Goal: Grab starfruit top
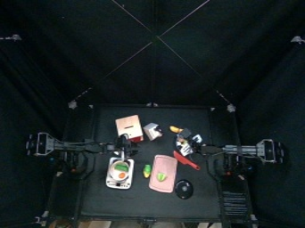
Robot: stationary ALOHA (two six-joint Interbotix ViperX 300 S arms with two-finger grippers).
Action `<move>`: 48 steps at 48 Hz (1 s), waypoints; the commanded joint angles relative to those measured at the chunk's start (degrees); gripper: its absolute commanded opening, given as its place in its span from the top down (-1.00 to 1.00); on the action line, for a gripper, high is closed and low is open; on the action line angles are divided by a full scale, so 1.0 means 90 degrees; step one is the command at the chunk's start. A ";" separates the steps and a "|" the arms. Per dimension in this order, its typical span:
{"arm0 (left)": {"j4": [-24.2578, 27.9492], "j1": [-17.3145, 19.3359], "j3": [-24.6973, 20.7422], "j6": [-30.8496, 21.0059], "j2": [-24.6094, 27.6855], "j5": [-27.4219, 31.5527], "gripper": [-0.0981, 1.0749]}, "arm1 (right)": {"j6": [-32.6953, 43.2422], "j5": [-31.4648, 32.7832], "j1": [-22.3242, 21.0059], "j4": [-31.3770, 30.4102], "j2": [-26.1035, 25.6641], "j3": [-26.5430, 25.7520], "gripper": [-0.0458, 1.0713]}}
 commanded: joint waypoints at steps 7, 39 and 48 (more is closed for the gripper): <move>0.0156 -0.0029 0.0107 0.0000 -0.0527 0.0264 -0.44 | -0.0039 -0.1650 0.1035 -0.0059 0.0156 -0.0273 -0.90; 0.0156 -0.0020 0.0410 0.0010 -0.1055 0.0635 -0.44 | -0.0107 -0.1563 0.2705 -0.0713 0.3135 -0.1865 -0.90; 0.0156 -0.0010 0.0410 0.0010 -0.1045 0.0635 -0.44 | -0.0127 -0.1201 0.2793 -0.0674 0.3340 -0.2041 -0.90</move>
